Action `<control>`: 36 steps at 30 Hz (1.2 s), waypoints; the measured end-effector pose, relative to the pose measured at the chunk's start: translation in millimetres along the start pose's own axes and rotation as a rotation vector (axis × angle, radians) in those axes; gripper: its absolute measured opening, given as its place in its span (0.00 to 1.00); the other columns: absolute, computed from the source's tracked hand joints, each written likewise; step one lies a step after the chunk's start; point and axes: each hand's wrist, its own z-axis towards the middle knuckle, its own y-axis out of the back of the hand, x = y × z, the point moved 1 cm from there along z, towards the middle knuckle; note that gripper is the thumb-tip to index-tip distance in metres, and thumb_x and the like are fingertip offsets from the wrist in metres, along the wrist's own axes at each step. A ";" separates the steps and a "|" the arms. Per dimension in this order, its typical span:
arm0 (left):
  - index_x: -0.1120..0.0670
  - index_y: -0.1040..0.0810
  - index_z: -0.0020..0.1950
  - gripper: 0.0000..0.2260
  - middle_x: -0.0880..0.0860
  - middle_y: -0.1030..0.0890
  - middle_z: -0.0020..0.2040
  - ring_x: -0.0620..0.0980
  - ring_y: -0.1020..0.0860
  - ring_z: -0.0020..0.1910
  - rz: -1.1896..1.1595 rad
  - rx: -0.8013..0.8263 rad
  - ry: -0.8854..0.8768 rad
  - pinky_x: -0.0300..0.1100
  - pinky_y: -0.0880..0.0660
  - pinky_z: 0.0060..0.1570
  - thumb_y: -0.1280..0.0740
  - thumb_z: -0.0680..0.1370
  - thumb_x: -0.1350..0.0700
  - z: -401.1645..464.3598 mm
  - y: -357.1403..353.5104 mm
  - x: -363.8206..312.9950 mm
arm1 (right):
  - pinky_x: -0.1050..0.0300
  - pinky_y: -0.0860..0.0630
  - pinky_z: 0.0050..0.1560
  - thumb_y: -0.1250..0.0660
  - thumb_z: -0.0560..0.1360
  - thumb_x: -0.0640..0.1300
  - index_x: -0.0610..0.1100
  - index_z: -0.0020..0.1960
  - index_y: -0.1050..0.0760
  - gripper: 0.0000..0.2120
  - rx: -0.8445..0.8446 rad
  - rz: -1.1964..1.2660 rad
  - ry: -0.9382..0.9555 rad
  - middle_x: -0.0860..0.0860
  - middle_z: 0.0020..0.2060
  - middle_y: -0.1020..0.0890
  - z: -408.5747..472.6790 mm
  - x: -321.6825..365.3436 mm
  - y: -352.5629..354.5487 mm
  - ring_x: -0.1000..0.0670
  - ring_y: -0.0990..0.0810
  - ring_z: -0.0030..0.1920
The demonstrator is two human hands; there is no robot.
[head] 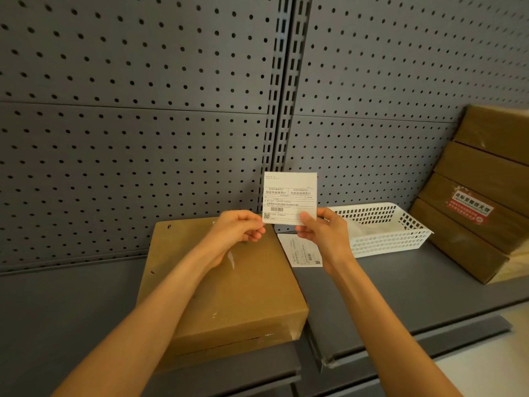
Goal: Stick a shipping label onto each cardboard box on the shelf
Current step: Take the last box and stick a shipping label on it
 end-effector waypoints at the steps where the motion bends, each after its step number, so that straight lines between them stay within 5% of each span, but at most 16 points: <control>1: 0.57 0.20 0.49 0.04 0.53 0.18 0.41 0.45 0.20 0.38 0.000 0.000 0.000 0.34 0.23 0.41 0.34 0.77 0.62 0.2 -0.1 -0.2 | 0.63 0.20 0.36 0.32 0.75 0.37 0.37 0.52 0.25 0.07 0.001 -0.001 -0.001 0.46 0.40 0.16 0.1 -0.3 -0.1 0.53 0.19 0.32; 25: 0.56 0.20 0.43 0.04 0.52 0.18 0.41 0.46 0.21 0.40 0.127 -0.025 -0.050 0.40 0.24 0.46 0.34 0.76 0.62 0.0 -3.5 1.1 | 0.65 0.22 0.35 0.28 0.73 0.42 0.39 0.51 0.24 0.10 -0.048 -0.221 0.011 0.49 0.37 0.17 2.0 -26.6 3.9 0.54 0.20 0.32; 31: 0.55 0.20 0.43 0.04 0.51 0.18 0.41 0.44 0.21 0.40 0.191 -0.017 -0.078 0.35 0.24 0.43 0.33 0.75 0.63 -0.2 -4.8 2.7 | 0.55 0.21 0.49 0.26 0.71 0.47 0.42 0.55 0.24 0.17 -0.161 -0.340 0.021 0.48 0.44 0.18 3.3 -32.9 7.7 0.50 0.18 0.45; 36: 0.55 0.20 0.42 0.04 0.51 0.17 0.41 0.44 0.20 0.40 0.203 -0.017 -0.107 0.32 0.25 0.40 0.33 0.75 0.63 -0.4 -5.9 3.3 | 0.68 0.28 0.43 0.27 0.72 0.46 0.42 0.53 0.21 0.13 -0.180 -0.474 0.175 0.52 0.41 0.19 -2.5 -20.5 3.6 0.59 0.23 0.41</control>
